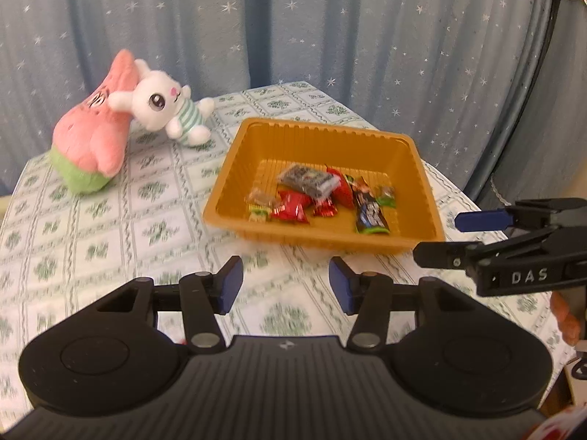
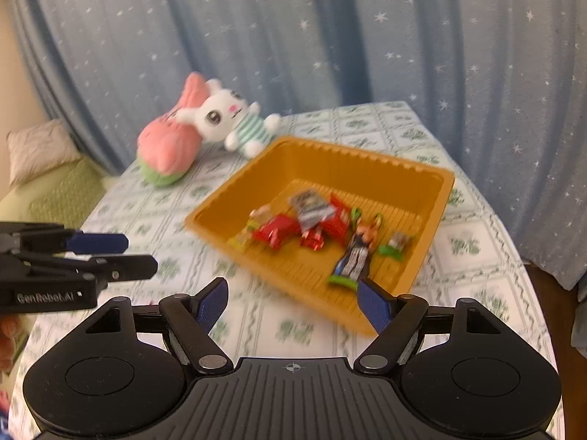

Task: Organize snacks
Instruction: 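Move both tools back toward the two red candies on the table, then grasp a red candy with the left tool while the right tool grasps the other red candy, then carry both red candies over the orange tray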

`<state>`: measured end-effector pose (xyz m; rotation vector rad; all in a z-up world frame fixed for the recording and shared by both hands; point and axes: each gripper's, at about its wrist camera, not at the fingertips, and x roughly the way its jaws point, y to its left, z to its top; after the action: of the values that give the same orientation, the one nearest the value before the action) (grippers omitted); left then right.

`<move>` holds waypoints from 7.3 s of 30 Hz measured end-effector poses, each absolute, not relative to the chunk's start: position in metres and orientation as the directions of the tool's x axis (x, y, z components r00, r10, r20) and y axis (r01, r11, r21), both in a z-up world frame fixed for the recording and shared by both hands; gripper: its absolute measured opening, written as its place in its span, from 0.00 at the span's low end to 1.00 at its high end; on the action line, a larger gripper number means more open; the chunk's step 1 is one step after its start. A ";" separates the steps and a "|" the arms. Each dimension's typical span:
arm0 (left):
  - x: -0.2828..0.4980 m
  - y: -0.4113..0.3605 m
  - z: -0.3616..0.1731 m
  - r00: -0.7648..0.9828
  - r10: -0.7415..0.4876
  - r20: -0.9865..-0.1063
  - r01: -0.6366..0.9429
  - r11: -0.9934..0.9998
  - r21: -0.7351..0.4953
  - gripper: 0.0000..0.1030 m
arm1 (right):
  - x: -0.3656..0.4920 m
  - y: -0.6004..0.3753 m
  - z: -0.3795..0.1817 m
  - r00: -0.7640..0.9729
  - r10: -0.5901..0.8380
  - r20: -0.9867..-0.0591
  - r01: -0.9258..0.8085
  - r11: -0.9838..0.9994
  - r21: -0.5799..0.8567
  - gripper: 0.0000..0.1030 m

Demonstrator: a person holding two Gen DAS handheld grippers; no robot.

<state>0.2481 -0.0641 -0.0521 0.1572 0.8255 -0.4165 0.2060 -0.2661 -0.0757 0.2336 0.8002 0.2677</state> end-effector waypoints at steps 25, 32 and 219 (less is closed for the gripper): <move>0.140 0.011 -0.083 0.558 -0.178 -0.810 0.191 0.978 -0.083 0.50 | 0.139 -0.194 -0.096 0.517 0.418 -0.747 -0.325 0.903 0.280 0.75; 0.128 0.029 -0.090 0.552 -0.148 -0.821 0.143 0.986 -0.081 0.50 | 0.136 -0.173 -0.100 0.486 0.438 -0.756 -0.366 0.888 0.279 0.75; 0.369 -0.109 -0.077 0.606 -0.295 -0.739 0.434 0.901 -0.004 0.17 | 0.266 -0.312 -0.080 0.699 0.200 -0.687 -0.013 0.964 0.267 0.20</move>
<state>0.3687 -0.1091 -0.0766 0.1830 0.8183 -0.4242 0.2657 -0.3124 -0.0801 0.2504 0.7900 0.1201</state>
